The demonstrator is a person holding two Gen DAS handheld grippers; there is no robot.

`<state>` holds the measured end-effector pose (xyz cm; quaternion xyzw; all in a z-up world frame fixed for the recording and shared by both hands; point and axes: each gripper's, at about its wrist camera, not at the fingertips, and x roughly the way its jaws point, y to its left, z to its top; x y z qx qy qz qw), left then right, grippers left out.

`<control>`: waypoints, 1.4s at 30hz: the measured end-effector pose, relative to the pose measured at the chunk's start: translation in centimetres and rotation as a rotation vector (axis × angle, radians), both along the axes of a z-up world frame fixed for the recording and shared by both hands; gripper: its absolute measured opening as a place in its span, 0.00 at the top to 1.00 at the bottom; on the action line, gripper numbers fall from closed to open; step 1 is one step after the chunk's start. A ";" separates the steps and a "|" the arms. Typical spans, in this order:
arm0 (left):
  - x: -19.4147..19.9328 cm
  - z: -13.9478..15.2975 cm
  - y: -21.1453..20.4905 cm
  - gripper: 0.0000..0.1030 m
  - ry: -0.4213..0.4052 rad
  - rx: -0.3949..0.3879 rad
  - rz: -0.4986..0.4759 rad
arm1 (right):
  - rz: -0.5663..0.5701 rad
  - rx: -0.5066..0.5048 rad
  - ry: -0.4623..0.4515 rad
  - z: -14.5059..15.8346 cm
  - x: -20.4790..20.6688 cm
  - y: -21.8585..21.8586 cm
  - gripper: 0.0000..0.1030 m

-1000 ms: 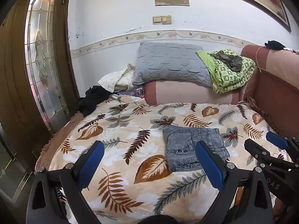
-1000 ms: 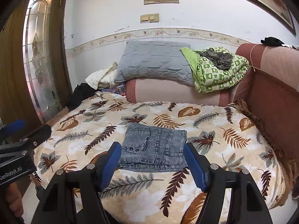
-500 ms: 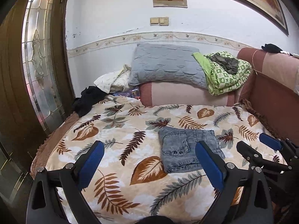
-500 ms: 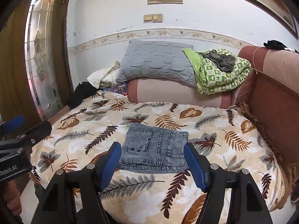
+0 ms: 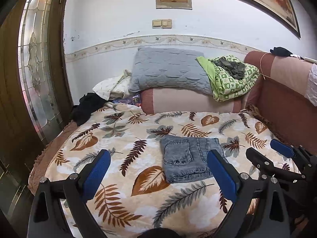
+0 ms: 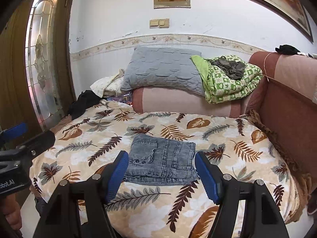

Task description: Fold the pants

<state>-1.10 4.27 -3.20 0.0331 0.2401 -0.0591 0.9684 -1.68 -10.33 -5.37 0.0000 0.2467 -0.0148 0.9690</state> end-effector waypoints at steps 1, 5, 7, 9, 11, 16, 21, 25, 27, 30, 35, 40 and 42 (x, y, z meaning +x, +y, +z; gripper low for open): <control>0.0 0.0 0.0 0.05 0.003 -0.001 -0.002 | 0.001 -0.001 -0.001 0.0 0.0 0.0 0.29; 0.1 -0.1 0.1 0.05 0.010 -0.007 -0.009 | 0.004 -0.001 0.000 0.0 0.0 0.0 0.29; 0.2 -0.1 0.1 0.05 0.012 -0.008 -0.012 | 0.003 0.000 0.003 -0.1 0.2 -0.1 0.29; 0.4 -0.2 0.1 0.05 0.019 -0.009 -0.019 | 0.001 -0.001 0.005 -0.2 0.3 -0.1 0.29; 0.6 -0.3 0.0 0.05 0.025 -0.012 -0.026 | 0.001 -0.003 0.010 -0.3 0.4 -0.1 0.29; 1.3 -0.5 -0.4 0.05 0.035 -0.006 -0.046 | -0.017 -0.008 0.012 -0.4 0.5 -0.6 0.29; 2.1 -0.8 -1.2 0.05 0.042 0.004 -0.066 | -0.060 0.003 0.011 -0.3 0.4 -2.1 0.29; 3.0 -1.2 -2.3 0.05 0.056 0.010 -0.087 | -0.087 -0.001 0.008 -0.1 0.4 -3.2 0.29; 3.5 -1.4 -2.7 0.05 0.063 0.011 -0.099 | -0.096 -0.003 0.005 0.0 0.5 -3.6 0.29; 4.0 -1.5 -3.1 0.05 0.069 0.004 -0.106 | -0.110 -0.009 0.001 0.2 0.6 -4.1 0.29; 4.2 -1.3 -3.2 0.05 0.072 0.005 -0.106 | -0.115 -0.007 0.000 0.3 0.8 -4.5 0.29; 4.0 -1.1 -2.6 0.05 0.072 0.001 -0.086 | -0.098 -0.002 0.000 0.1 0.5 -4.0 0.29; 3.8 -0.9 -2.3 0.05 0.072 -0.008 -0.078 | -0.090 -0.007 -0.005 0.2 0.2 -3.8 0.29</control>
